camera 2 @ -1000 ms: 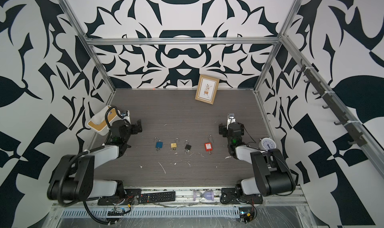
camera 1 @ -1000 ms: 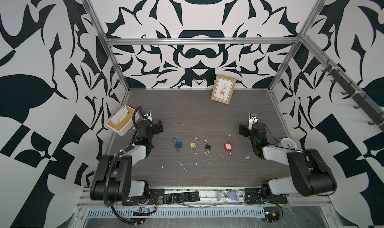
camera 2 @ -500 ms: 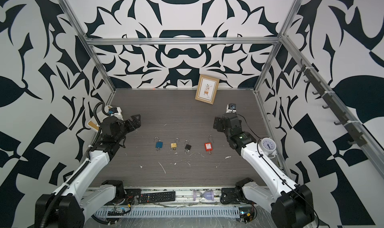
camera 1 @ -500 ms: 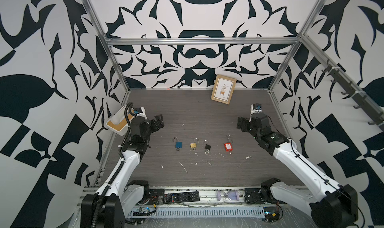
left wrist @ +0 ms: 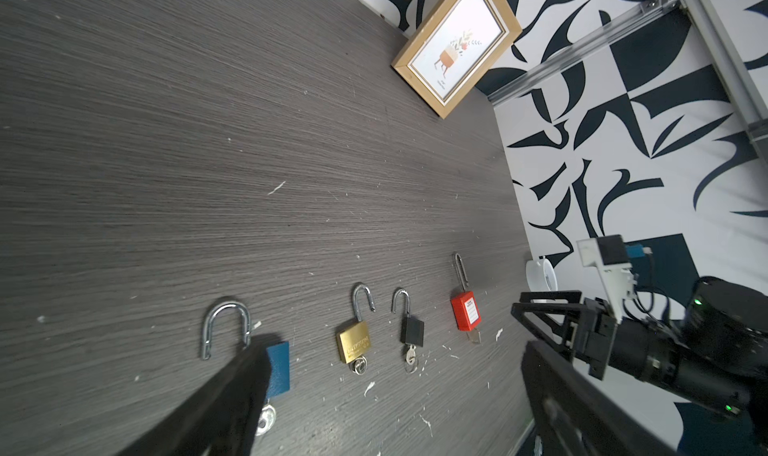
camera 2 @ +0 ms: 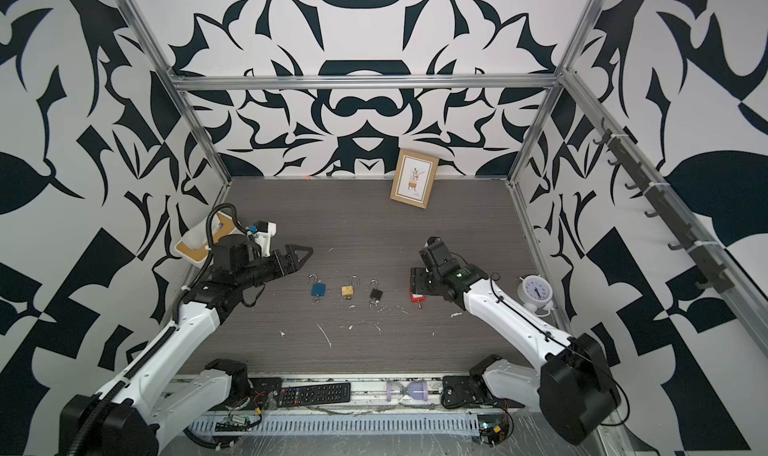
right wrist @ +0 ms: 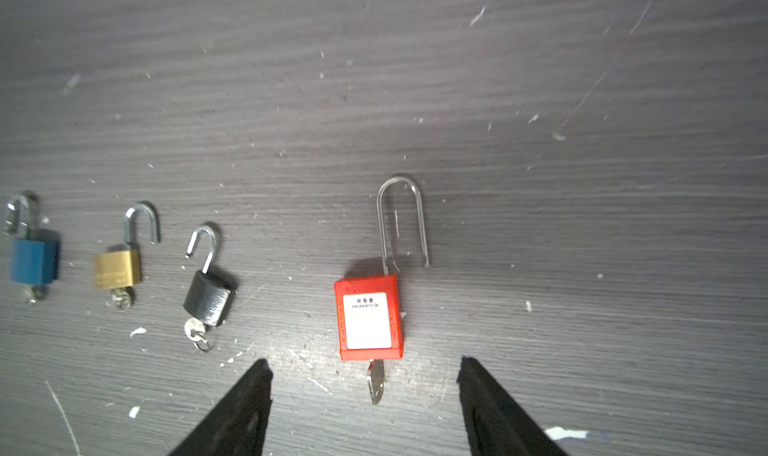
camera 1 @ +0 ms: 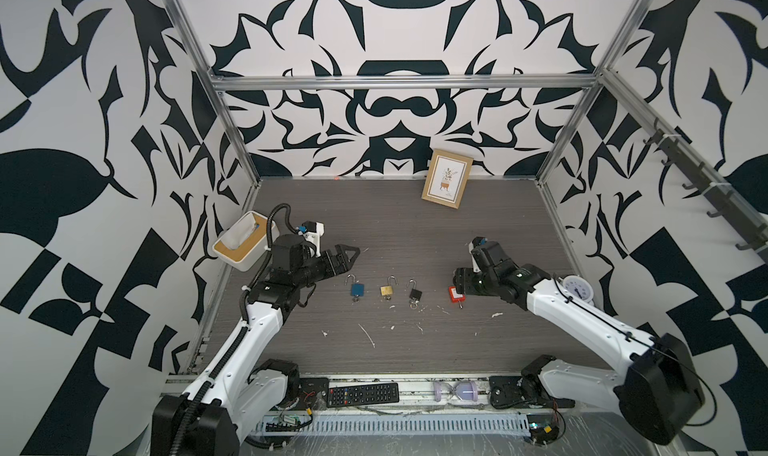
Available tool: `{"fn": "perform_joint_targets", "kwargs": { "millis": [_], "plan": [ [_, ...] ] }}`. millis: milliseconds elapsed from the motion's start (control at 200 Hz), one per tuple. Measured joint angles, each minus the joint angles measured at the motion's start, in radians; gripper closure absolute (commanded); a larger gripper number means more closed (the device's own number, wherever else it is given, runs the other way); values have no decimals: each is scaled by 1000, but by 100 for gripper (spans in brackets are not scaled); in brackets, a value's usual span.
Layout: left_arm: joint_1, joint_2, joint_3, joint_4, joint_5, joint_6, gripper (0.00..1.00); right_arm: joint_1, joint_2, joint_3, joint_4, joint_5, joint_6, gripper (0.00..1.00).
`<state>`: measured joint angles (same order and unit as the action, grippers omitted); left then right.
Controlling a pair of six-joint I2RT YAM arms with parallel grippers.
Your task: Lock with the key
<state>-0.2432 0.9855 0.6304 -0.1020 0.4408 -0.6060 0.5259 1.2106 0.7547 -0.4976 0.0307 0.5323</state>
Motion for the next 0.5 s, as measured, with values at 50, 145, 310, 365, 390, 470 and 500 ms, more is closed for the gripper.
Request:
{"fn": "perform_joint_targets", "kwargs": {
  "millis": [50, 145, 310, 365, 390, 470, 500],
  "plan": [
    [-22, 11, 0, 0, -4, 1, 2, 6, 38, -3, 6, -6, 0, 32],
    [-65, 35, 0, -1, -23, 2, 1, 11, 91, -5, 28, -17, 5, 35],
    [-112, 70, 0, 2, -51, -4, 1, 16, 185, -5, 46, -10, 16, 36],
    [-117, 77, 0, 5, -54, -8, 1, 20, 202, -5, 45, -2, 18, 36],
    [-120, 79, 0, 8, -55, -8, 1, 21, 206, -5, 45, 1, 18, 36],
    [-129, 91, 0, 18, -55, -10, 1, 24, 212, -5, 48, 10, 18, 36],
    [-133, 97, 0, 23, -55, -11, 1, 25, 215, -5, 50, 13, 17, 36]
  ]
}}
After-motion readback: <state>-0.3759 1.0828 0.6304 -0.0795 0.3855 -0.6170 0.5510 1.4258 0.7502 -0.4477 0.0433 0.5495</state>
